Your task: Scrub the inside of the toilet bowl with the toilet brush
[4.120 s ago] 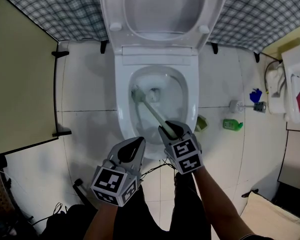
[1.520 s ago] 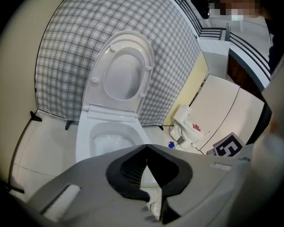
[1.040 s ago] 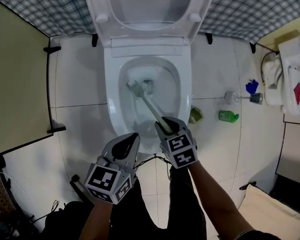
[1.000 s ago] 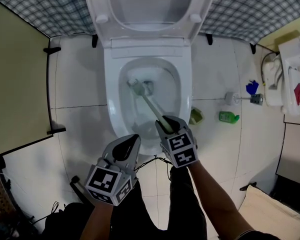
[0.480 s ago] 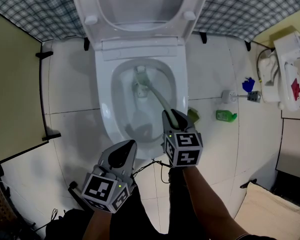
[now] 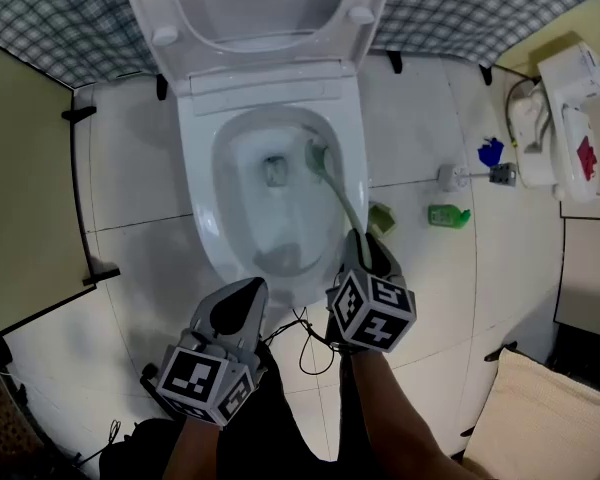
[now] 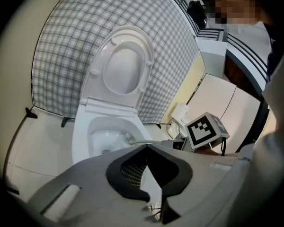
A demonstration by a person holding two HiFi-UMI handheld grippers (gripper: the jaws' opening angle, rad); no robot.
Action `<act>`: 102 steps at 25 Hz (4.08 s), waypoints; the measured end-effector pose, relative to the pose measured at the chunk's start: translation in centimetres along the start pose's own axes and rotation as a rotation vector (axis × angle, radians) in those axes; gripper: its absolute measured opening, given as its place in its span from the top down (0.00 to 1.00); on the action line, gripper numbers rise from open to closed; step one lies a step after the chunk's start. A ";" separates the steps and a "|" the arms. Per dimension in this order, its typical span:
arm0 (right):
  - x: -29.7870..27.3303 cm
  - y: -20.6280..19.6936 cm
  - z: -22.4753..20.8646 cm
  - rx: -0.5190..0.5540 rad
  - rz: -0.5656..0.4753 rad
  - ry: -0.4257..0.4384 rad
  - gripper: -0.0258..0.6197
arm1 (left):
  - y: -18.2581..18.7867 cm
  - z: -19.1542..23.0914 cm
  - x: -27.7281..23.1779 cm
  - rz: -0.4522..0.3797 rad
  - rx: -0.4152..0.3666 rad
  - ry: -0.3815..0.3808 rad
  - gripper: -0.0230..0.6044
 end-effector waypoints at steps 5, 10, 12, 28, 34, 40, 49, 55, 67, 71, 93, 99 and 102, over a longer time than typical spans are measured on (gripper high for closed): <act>3.1 -1.6 0.2 0.003 0.030 -0.057 0.77 | -0.2 -0.3 0.2 -0.004 0.007 -0.004 0.95; 4.5 -2.8 0.8 0.055 0.034 -0.104 0.77 | -0.4 -0.3 0.3 -0.008 0.018 -0.006 0.95; 3.7 -2.6 0.9 0.063 0.021 -0.096 0.77 | -0.4 -0.1 0.4 -0.009 0.019 0.000 0.96; -3.4 -0.3 8.6 0.348 0.012 0.203 0.77 | -0.4 1.3 1.1 -0.015 0.026 0.031 0.95; -3.7 -0.5 7.6 0.343 0.016 0.154 0.77 | -0.6 1.2 1.1 -0.008 0.024 0.031 0.95; -3.7 0.1 4.2 0.280 0.014 0.047 0.77 | -0.6 1.0 0.8 -0.001 0.016 0.024 0.96; 1.6 -1.1 1.1 0.310 -0.018 -0.066 0.77 | -0.3 0.5 0.5 -0.003 0.016 0.012 0.95; 6.3 -3.1 1.5 0.424 0.007 -0.100 0.77 | -0.4 0.3 0.3 0.001 0.018 0.004 0.95; 0.0 -1.4 2.5 0.482 -0.039 -0.116 0.77 | -0.8 1.2 1.2 0.003 0.025 0.031 0.96; -2.5 0.0 4.2 0.474 -0.074 -0.073 0.77 | -0.9 1.7 1.5 0.002 0.030 0.040 0.95; -0.1 -3.2 7.3 0.558 0.030 0.290 0.77 | -0.9 0.9 0.8 0.000 0.030 0.034 0.96; 1.2 -3.3 6.5 0.595 0.077 0.361 0.77 | -1.4 0.3 1.0 0.006 0.029 0.030 0.96; 3.1 -4.1 5.8 0.643 0.094 0.393 0.77 | -1.6 0.1 1.2 0.007 0.032 0.032 0.95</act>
Point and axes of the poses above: the fingertips, and each gripper's own axes: x backward along the fingers, z to its left, y out of its top, the point moved 5 cm from there along x, backward along the fingers, and after that the axes turned 1 degree about -z, right-handed, at the moved point
